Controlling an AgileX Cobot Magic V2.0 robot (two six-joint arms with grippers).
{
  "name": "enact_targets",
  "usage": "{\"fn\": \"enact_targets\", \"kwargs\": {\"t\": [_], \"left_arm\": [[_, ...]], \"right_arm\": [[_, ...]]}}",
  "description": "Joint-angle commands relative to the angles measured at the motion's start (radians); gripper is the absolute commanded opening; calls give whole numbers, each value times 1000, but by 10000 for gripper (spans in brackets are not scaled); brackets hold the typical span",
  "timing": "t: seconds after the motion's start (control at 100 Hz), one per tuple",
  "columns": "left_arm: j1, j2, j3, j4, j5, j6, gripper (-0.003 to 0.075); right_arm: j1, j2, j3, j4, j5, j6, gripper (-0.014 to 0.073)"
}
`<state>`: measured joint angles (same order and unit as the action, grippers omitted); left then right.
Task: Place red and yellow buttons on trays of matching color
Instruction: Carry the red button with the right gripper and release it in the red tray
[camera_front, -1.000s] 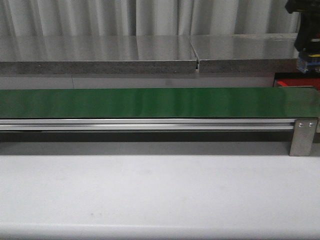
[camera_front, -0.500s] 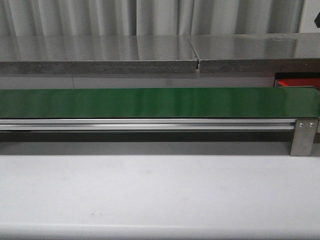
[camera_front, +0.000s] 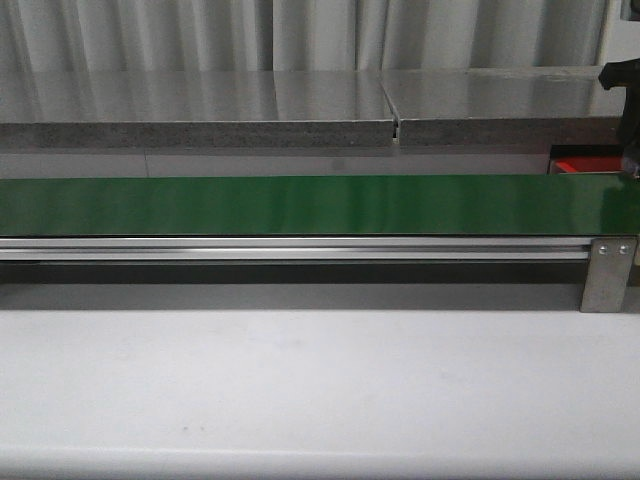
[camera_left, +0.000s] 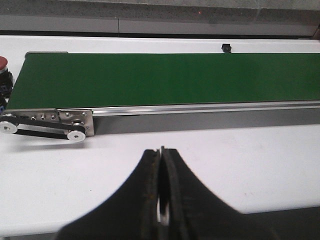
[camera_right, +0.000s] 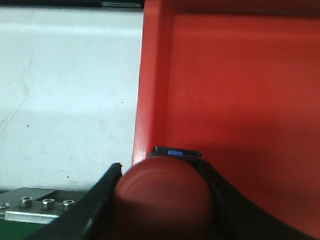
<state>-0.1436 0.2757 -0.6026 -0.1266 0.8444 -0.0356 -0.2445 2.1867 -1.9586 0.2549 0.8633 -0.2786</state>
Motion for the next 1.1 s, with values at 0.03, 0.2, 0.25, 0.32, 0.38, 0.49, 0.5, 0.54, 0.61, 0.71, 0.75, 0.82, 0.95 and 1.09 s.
{"fn": "enact_targets", "kwargs": {"t": [0.03,0.2,0.25,0.32,0.38,0.49,0.5,0.54,0.61,0.71,0.75,0.82,0.95,1.09], "left_arm": [[-6,10,-23,-14,-72,-2,-20],[-6,10,-23,-14,-72,-2,-20],[-6,10,-23,-14,-72,-2,-20],[-6,10,-23,-14,-72,-2,-20],[-6,10,-23,-14,-72,-2,-20],[-6,10,-23,-14,-72,-2,-20],[-6,10,-23,-14,-72,-2,-20],[-6,10,-23,-14,-72,-2,-20],[-6,10,-23,-14,-72,-2,-20],[-6,10,-23,-14,-72,-2,-20],[-6,10,-23,-14,-72,-2,-20],[-6,10,-23,-14,-72,-2,-20],[-6,10,-23,-14,-72,-2,-20],[-6,10,-23,-14,-72,-2,-20]], "right_arm": [[-6,-19,-85,12,-11,-29,113],[-6,24,-103,13,-38,-33,113],[-6,34,-103,13,-47,-33,113],[-6,46,-103,13,-55,-33,113],[-6,55,-103,13,-53,-33,113],[-6,64,-103,19,-50,-33,132],[-6,64,-103,21,-51,-33,144],[-6,64,-103,28,-52,-33,191],[-6,64,-103,39,-55,-33,359],[-6,64,-103,43,-56,-33,555],[-6,64,-103,43,-56,-33,592],[-6,61,-103,43,-56,-33,605],[-6,43,-103,43,-45,-31,593],[-6,-6,-103,43,-45,-31,593]]}}
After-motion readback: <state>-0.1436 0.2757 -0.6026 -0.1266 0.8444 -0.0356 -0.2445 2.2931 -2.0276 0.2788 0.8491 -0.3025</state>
